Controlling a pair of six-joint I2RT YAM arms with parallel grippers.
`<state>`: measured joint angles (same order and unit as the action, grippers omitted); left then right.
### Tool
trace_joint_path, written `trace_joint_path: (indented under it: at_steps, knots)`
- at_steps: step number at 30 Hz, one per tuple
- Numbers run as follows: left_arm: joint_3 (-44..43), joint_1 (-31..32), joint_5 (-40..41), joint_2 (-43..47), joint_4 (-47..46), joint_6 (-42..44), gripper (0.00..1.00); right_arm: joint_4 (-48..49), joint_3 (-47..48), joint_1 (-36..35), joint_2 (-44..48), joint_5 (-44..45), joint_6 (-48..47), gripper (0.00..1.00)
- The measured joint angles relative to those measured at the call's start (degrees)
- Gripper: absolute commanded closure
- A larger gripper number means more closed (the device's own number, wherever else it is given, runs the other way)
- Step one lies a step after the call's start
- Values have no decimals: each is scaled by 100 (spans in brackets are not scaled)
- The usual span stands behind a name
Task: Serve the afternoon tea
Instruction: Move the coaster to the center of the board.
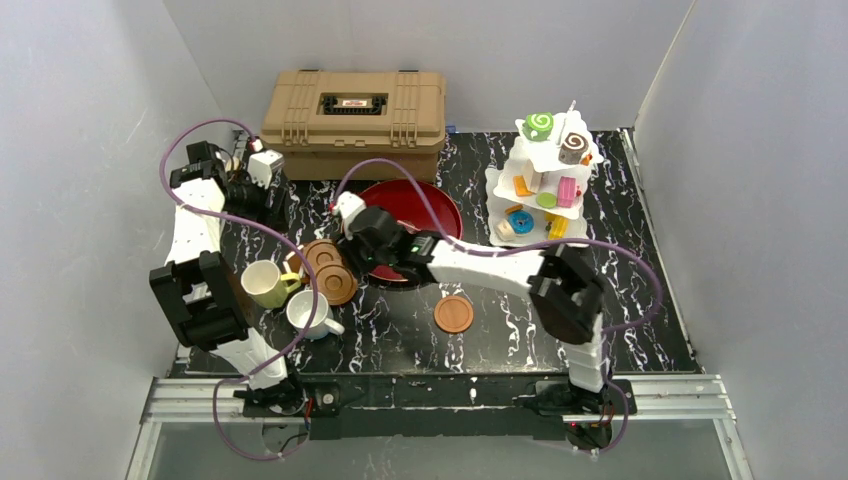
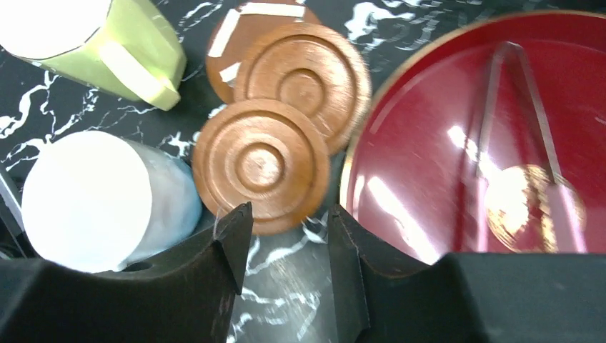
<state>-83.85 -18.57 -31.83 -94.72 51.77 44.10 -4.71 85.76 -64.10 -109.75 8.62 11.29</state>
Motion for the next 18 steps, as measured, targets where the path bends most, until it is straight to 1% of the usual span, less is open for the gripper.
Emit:
trace_joint_path:
  at_steps: [4,9,11,18]
  knots:
    - [0,-33,11,0,15,13,29,98,632,-164,-872,-291,-151,54]
    - [0,-74,9,0,17,28,29,83,824,-273,-1611,-535,-208,55]
    - [0,-98,11,0,17,37,29,127,833,-284,-1735,-579,-216,56]
    - [2,-179,11,0,22,83,29,197,1014,-310,-1753,-629,-109,57]
